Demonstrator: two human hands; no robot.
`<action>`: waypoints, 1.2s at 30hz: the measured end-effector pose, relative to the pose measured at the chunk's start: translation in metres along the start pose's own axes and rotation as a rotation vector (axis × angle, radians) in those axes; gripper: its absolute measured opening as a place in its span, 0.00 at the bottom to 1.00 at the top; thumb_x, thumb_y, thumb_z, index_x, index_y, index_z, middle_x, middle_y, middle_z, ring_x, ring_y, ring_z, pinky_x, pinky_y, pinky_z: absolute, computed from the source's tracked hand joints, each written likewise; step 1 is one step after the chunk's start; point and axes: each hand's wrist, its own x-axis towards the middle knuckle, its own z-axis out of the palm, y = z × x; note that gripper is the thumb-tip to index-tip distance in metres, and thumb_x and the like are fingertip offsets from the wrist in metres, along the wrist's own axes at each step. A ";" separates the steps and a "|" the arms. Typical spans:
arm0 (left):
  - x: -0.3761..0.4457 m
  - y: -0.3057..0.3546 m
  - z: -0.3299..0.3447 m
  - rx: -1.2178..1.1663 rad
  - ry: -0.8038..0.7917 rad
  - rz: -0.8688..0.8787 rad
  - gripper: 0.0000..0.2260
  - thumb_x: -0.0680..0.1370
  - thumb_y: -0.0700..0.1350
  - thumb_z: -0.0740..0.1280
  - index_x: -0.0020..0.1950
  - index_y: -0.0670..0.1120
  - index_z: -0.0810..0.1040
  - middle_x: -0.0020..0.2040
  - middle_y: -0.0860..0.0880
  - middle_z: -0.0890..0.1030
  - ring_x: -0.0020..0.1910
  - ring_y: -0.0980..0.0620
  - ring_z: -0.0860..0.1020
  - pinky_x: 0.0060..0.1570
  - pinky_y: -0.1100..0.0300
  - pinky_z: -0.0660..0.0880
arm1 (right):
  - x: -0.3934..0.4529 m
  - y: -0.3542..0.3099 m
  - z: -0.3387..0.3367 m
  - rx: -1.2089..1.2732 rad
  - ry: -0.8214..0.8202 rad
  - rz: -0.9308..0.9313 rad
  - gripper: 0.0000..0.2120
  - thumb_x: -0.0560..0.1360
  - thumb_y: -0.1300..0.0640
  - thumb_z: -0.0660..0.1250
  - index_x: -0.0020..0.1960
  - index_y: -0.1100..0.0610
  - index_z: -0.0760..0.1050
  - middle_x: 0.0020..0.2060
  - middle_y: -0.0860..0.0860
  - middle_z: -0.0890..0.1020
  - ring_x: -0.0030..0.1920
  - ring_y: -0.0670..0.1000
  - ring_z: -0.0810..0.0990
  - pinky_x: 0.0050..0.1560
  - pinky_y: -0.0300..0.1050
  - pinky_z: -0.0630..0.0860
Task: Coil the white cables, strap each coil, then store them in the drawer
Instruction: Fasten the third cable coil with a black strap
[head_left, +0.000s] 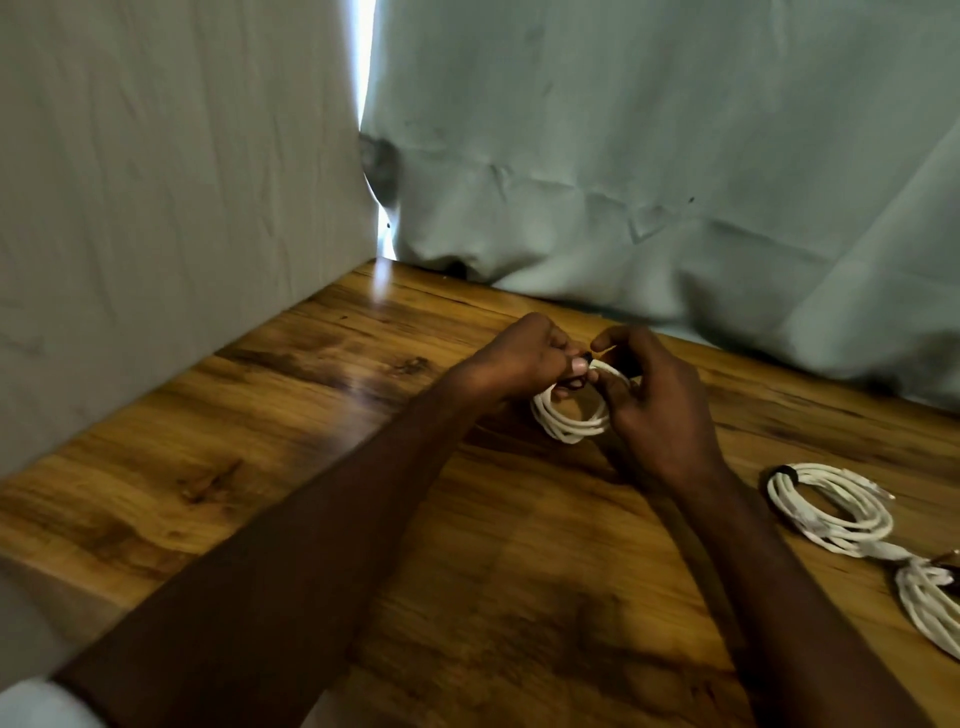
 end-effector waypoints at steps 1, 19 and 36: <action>-0.002 0.000 -0.001 -0.009 -0.026 -0.004 0.06 0.79 0.35 0.68 0.45 0.34 0.84 0.33 0.47 0.83 0.32 0.54 0.80 0.34 0.65 0.76 | -0.001 0.000 0.000 0.004 -0.006 -0.005 0.12 0.77 0.61 0.71 0.56 0.47 0.77 0.46 0.41 0.84 0.46 0.42 0.82 0.46 0.52 0.80; -0.009 0.010 -0.008 -0.179 -0.028 -0.264 0.11 0.70 0.28 0.61 0.36 0.38 0.81 0.30 0.45 0.80 0.29 0.49 0.77 0.33 0.60 0.73 | 0.001 0.002 0.006 -0.221 -0.063 -0.100 0.12 0.72 0.46 0.78 0.53 0.42 0.80 0.46 0.43 0.80 0.47 0.50 0.78 0.44 0.51 0.77; 0.000 0.008 -0.004 -0.606 -0.064 -0.497 0.12 0.85 0.37 0.58 0.47 0.38 0.79 0.34 0.45 0.82 0.31 0.51 0.80 0.36 0.58 0.81 | 0.002 -0.001 0.019 0.033 0.198 0.107 0.06 0.71 0.61 0.75 0.47 0.53 0.87 0.47 0.46 0.82 0.46 0.44 0.80 0.46 0.37 0.75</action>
